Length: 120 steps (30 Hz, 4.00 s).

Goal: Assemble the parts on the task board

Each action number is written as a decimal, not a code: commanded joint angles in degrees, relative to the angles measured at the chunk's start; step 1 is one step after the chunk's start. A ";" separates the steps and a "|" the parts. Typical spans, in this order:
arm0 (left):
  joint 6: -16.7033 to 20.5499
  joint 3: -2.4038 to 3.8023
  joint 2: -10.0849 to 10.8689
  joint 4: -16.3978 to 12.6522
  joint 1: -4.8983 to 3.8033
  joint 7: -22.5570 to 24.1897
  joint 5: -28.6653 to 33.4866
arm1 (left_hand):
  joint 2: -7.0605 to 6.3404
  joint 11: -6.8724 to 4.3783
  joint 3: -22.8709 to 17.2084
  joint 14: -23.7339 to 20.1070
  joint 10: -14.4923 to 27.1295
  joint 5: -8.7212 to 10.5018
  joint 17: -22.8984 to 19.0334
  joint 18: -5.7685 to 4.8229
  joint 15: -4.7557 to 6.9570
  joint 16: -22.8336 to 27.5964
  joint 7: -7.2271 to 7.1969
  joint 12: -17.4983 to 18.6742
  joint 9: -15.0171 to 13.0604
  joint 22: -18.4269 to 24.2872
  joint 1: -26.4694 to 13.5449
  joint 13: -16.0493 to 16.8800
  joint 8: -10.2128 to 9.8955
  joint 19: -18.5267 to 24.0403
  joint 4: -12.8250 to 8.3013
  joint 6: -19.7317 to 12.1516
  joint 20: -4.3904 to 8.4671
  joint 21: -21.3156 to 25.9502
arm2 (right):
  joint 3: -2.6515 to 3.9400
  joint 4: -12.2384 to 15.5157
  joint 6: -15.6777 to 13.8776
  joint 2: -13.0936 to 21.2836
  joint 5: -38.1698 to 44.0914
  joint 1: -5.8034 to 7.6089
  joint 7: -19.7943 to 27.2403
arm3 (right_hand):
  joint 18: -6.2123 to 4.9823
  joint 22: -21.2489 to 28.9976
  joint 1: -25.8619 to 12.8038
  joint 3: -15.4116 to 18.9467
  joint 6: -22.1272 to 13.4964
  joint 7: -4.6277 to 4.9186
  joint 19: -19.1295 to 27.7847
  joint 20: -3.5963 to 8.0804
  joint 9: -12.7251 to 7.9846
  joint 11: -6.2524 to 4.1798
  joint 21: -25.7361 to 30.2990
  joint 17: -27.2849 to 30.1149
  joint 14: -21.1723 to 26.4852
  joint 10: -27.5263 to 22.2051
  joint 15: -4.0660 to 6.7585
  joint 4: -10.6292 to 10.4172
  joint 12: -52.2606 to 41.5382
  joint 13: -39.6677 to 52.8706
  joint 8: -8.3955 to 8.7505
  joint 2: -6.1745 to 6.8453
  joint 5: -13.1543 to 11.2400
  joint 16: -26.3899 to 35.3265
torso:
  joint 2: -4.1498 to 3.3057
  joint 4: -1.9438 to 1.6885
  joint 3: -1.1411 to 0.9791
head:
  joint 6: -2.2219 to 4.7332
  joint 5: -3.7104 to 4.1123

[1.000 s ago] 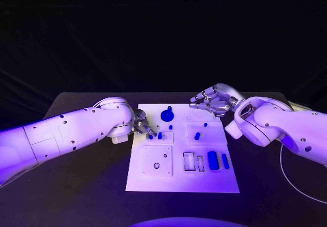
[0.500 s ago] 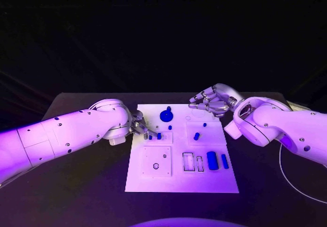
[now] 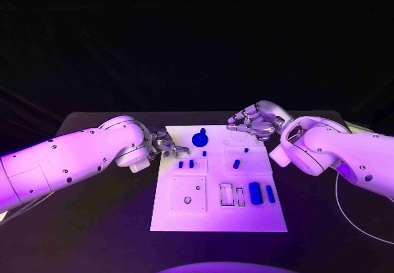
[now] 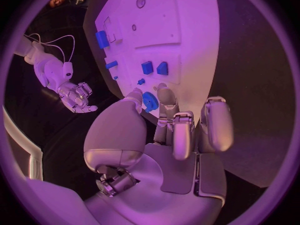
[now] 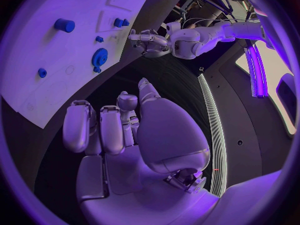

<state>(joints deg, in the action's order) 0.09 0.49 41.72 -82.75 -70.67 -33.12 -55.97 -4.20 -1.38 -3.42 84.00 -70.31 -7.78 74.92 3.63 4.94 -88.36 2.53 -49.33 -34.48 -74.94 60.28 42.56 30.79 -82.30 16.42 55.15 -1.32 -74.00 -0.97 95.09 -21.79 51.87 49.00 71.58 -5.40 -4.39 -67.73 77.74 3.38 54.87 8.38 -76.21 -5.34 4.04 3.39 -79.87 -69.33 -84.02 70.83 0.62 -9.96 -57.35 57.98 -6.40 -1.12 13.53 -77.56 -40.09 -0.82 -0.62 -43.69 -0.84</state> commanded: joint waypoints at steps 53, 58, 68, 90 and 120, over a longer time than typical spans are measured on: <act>2.99 -3.43 -15.04 13.00 0.42 25.51 -29.16 | -4.45 5.59 -10.65 0.47 5.31 1.19 -7.75 1.76 -4.58 10.16 4.97 36.71 27.17 1.31 24.64 -38.61 -22.64 0.04 -8.95 5.10 -4.14 11.78 | -0.01 -0.23 0.86 -0.65 0.16 -0.03 0.71 | -0.49 0.07 -0.15 0.53 -0.16 0.10 0.41 -0.06 -0.06 0.04 0.25 -0.04 -1.93 -0.42 0.27 -0.07 -0.18 0.05 -0.23 -0.32 0.34 0.29 | -0.12 0.21 0.05 | 0.31 0.58; 2.57 -3.43 -15.06 12.95 0.42 25.06 -29.28 | -4.47 5.47 -11.03 0.66 4.75 1.18 -7.53 1.55 -4.46 9.86 4.88 36.89 27.24 0.37 24.67 -38.57 -22.71 -0.29 -9.01 5.48 -4.05 10.44 | -0.01 -0.22 0.89 -0.64 0.17 -0.03 0.70 | -0.49 0.07 -0.15 0.53 -0.16 0.10 0.41 -0.06 -0.06 0.04 0.25 -0.04 -1.93 -0.42 0.27 -0.07 -0.18 0.05 -0.23 -0.32 0.34 0.29 | -0.08 0.22 0.06 | 0.35 0.58; 1.70 -3.44 -15.17 12.88 0.43 24.62 -29.44 | -4.41 5.35 -11.67 0.85 4.32 1.10 -7.40 1.34 -4.36 9.60 4.80 37.23 27.34 -0.58 24.88 -38.57 -22.85 -0.58 -9.19 5.84 -3.94 9.12 | -0.01 -0.23 0.92 -0.64 0.17 -0.03 0.70 | -0.49 0.07 -0.15 0.53 -0.16 0.10 0.41 -0.06 -0.06 0.04 0.25 -0.04 -1.93 -0.42 0.27 -0.07 -0.18 0.05 -0.23 -0.32 0.34 0.29 | -0.09 0.23 0.06 | 0.24 0.61; 0.55 -3.51 -16.19 13.74 0.80 23.77 -29.46 | -4.12 5.05 -16.07 1.12 2.28 0.87 -7.49 1.07 -4.08 9.12 4.71 38.56 27.63 -2.42 25.98 -38.46 -23.22 -0.71 -10.64 7.54 -3.69 7.10 | -0.01 -0.13 1.00 -0.67 0.18 -0.03 0.70 | -0.49 0.06 -0.05 0.54 -0.16 0.09 0.38 -0.05 -0.06 0.03 0.26 -0.08 -1.96 -0.38 0.28 -0.07 -0.28 0.10 -0.26 -0.43 0.41 0.28 | -0.12 0.25 0.06 | 0.05 0.70; 4.41 -3.29 -15.60 13.28 1.16 24.23 -29.35 | -4.16 4.88 -25.28 1.51 -1.52 1.07 -7.05 0.43 -3.87 8.19 5.13 39.41 28.08 -5.50 26.84 -37.06 -23.77 -1.36 -16.21 10.19 -3.44 3.19 | -0.01 -0.01 0.85 -0.62 0.21 -0.03 0.76 | -0.49 0.07 -0.01 0.56 -0.14 0.09 0.37 -0.05 -0.05 0.03 0.27 -0.05 -1.96 -0.32 0.28 -0.09 -0.40 0.19 -0.29 -0.50 0.45 0.31 | -0.07 0.22 0.03 | 0.01 0.87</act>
<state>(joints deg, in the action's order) 2.71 -2.85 25.90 -69.18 -69.63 -9.60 -85.08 -8.37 3.74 -28.36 84.08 -71.31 -6.55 67.84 5.14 0.60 -79.84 7.65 -9.84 -6.45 -74.92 87.23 5.10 7.04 -83.23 0.11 64.91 -4.82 -70.61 -0.98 94.96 -21.50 51.27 48.93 71.57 -5.19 -4.39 -67.74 77.74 3.54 54.86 8.38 -76.22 -5.34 4.04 3.39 -79.88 -69.35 -84.02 70.83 0.62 -10.12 -57.57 58.12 -6.40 -1.12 13.75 -77.56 -40.17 -0.59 -0.58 -43.74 0.01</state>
